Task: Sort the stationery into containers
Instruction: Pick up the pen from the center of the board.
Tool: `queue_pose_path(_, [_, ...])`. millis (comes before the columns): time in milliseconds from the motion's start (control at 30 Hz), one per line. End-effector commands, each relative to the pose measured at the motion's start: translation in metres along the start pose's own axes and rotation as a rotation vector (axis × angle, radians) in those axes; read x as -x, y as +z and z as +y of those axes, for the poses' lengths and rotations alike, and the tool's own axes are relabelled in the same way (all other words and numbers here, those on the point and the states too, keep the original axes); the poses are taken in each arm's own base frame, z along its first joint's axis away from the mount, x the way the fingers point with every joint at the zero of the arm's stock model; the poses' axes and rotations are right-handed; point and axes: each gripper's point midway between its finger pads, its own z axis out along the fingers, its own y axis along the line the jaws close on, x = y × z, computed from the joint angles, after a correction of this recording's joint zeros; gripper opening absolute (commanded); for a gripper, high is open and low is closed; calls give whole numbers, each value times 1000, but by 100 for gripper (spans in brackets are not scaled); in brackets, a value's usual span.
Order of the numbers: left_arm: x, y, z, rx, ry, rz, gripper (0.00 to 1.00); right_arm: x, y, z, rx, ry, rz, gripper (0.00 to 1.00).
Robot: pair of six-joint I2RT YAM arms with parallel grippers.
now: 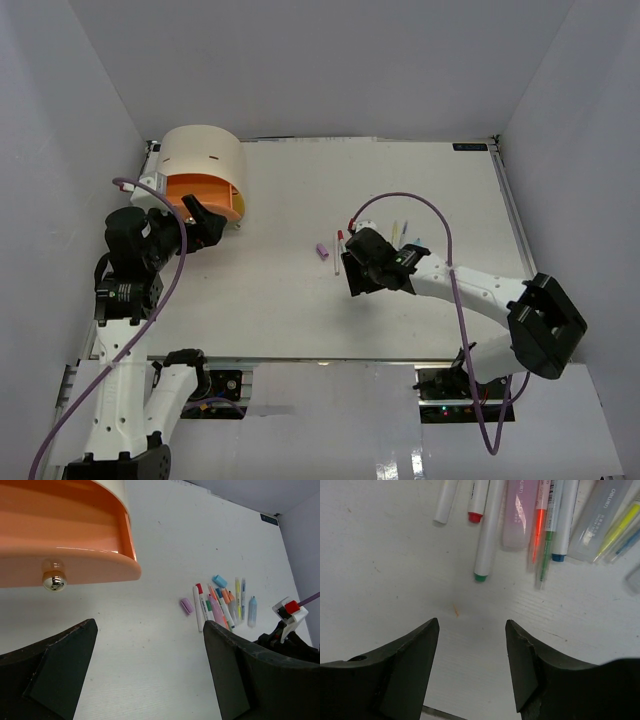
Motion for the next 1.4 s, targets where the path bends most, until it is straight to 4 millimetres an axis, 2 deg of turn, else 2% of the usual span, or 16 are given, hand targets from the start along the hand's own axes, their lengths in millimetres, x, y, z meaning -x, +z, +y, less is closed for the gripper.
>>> queue_pose_path(0, [1,-4,2,18,16,-13,98,27,6,10,-29,71,-71,62])
queue_pose_path(67, [-2,-3,3,18,14,-7,98,31,10,11,-43,81,-74,57])
queue_pose_path(267, [-6,-4,5,21,13,-4,98,29,31,11,-83,84,-45,52])
queue_pose_path(667, [-8,-5,5,19,15,-5,98,19,60,10,-132,65,14,48])
queue_pose_path(933, [-7,-6,5,23,19,-8,98,13,74,5,-156,56,53,47])
queue_pose_path(1200, [-7,-5,5,24,19,-5,98,9,85,-9,-174,71,80,43])
queue_pose_path(1367, [-6,-5,6,26,17,-5,98,14,89,-15,-188,73,79,39])
